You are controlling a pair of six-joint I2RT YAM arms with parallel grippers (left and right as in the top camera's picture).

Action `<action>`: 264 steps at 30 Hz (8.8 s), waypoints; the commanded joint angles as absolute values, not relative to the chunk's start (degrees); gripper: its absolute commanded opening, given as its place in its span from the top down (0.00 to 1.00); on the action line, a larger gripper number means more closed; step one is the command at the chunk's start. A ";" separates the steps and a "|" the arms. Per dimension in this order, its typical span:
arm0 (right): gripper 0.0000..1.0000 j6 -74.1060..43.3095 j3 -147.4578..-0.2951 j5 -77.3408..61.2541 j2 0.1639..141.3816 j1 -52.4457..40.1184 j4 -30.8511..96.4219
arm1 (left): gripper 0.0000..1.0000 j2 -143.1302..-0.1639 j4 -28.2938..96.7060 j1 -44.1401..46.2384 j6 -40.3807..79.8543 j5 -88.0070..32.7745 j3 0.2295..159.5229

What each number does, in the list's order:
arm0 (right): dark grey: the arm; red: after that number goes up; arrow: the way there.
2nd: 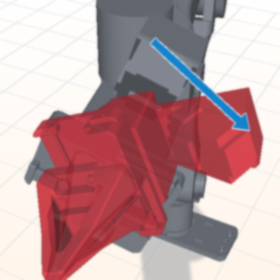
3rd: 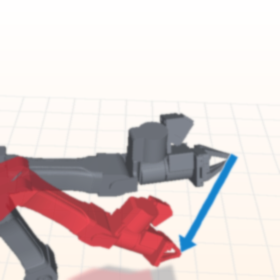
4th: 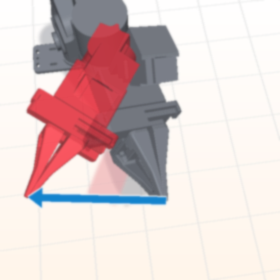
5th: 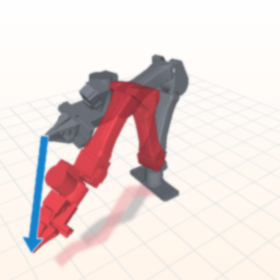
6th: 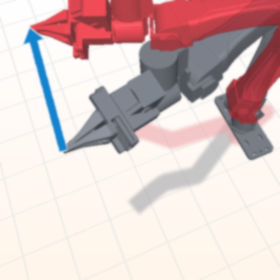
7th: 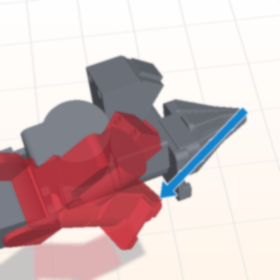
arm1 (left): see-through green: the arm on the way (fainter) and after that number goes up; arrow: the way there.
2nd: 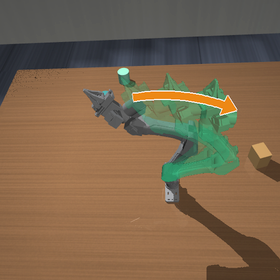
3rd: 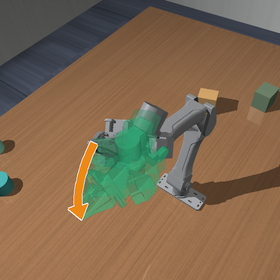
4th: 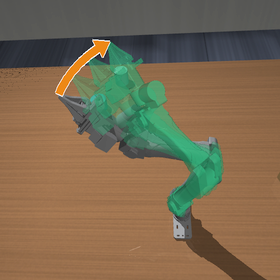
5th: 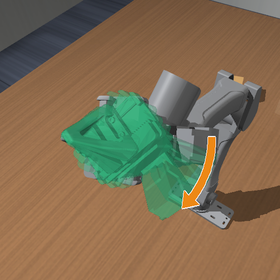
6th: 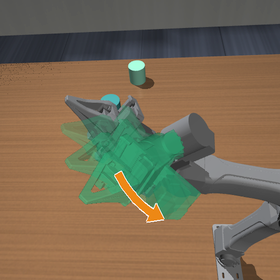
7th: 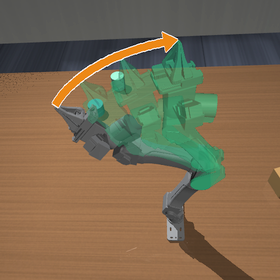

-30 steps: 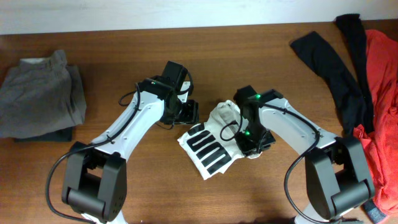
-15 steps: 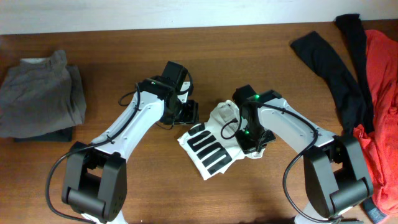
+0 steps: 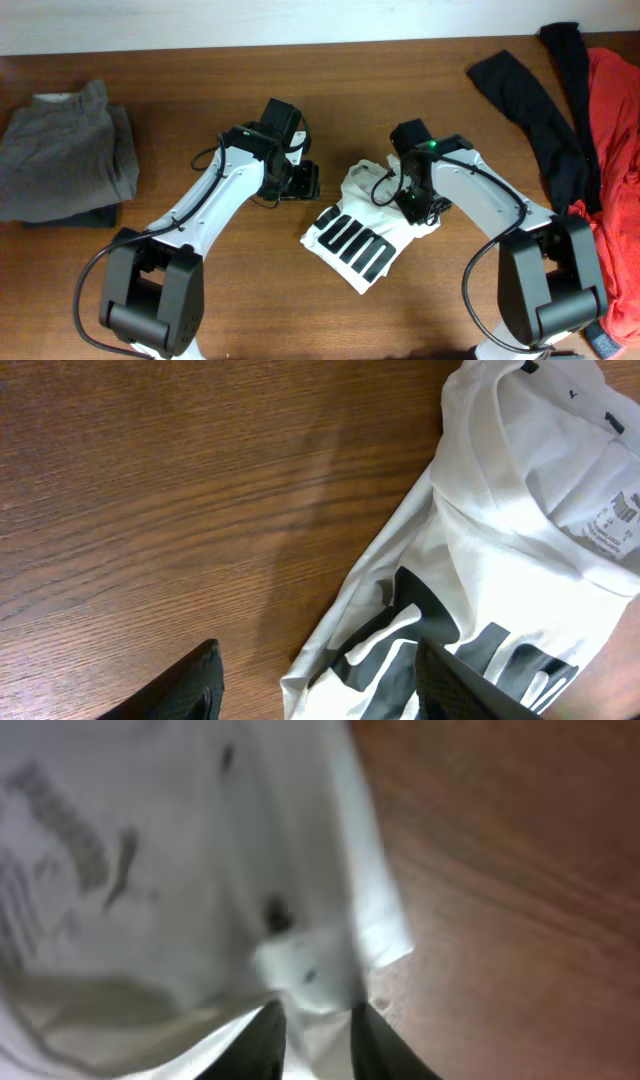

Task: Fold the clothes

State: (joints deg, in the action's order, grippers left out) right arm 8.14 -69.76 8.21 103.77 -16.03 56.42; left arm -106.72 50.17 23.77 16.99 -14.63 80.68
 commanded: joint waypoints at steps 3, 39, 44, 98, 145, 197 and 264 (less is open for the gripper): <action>0.67 4.54 -70.76 10.39 102.63 -14.09 52.71 | 0.38 -106.91 50.35 24.01 17.08 -15.38 80.62; 0.61 -5.19 -62.13 -6.94 103.57 -12.71 45.87 | 0.46 -118.06 58.26 25.32 13.21 -27.90 79.44; 0.55 -0.78 -62.15 -2.52 107.35 -12.73 34.57 | 0.49 -118.06 57.95 27.53 13.23 -28.36 76.62; 0.26 5.54 -74.26 -3.01 84.73 -10.11 57.14 | 0.18 -123.35 16.51 24.36 13.19 -39.33 76.34; 0.26 5.54 -74.26 -2.79 84.73 -10.11 59.18 | 1.00 -94.91 27.64 -22.15 -13.43 -1.52 80.20; 0.01 5.52 -74.26 -9.54 84.75 -10.11 48.58 | 0.01 -105.75 46.61 -15.81 -6.90 -14.39 113.32; 0.01 -6.50 -57.10 10.15 29.89 -10.11 60.82 | 0.01 -58.26 49.39 -4.23 -6.94 -14.17 52.53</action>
